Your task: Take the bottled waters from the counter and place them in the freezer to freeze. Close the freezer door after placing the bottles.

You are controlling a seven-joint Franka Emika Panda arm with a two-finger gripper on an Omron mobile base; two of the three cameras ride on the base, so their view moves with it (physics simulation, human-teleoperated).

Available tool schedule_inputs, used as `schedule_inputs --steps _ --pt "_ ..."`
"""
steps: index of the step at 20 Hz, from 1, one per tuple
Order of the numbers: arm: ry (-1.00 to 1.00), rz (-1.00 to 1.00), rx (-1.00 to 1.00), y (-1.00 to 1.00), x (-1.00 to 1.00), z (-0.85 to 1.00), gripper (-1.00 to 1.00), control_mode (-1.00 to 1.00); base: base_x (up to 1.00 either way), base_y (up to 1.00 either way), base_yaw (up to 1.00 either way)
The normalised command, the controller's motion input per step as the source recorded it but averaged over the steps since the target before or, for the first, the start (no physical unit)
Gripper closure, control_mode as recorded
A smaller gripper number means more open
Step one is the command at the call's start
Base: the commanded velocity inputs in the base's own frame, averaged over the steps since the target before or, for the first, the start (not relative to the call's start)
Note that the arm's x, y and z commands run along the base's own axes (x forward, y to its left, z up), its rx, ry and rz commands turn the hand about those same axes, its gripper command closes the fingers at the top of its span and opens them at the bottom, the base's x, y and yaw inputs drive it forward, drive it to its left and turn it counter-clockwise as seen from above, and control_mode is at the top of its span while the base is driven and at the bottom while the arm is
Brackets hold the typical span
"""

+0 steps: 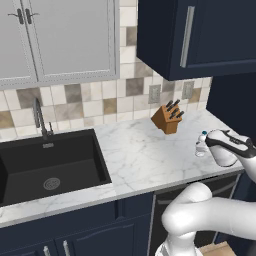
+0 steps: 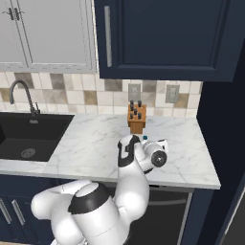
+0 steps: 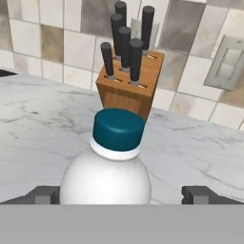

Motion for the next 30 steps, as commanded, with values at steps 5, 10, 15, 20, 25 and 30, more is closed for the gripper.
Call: schedule_inputs --steps 5,10,15,20,25,30 --pt "0.04 0.0 0.0 0.0 0.0 0.0 1.0 -1.0 0.0 0.0 0.0" --pt "0.01 0.0 0.0 0.0 0.0 0.0 1.0 -1.0 0.0 0.0 0.0" --pt "0.0 0.0 0.0 0.05 -0.01 0.0 1.0 -1.0 0.0 0.0 0.0" --pt "0.0 -0.05 -0.09 0.12 -0.28 0.33 1.0 -1.0 0.0 0.0 0.0" --pt "-0.01 0.04 -0.08 0.16 -0.65 0.81 1.0 -1.0 0.0 0.0 0.0" --pt "-0.01 0.25 -0.1 0.24 -0.83 0.56 1.0 -1.0 0.0 0.0 0.0"
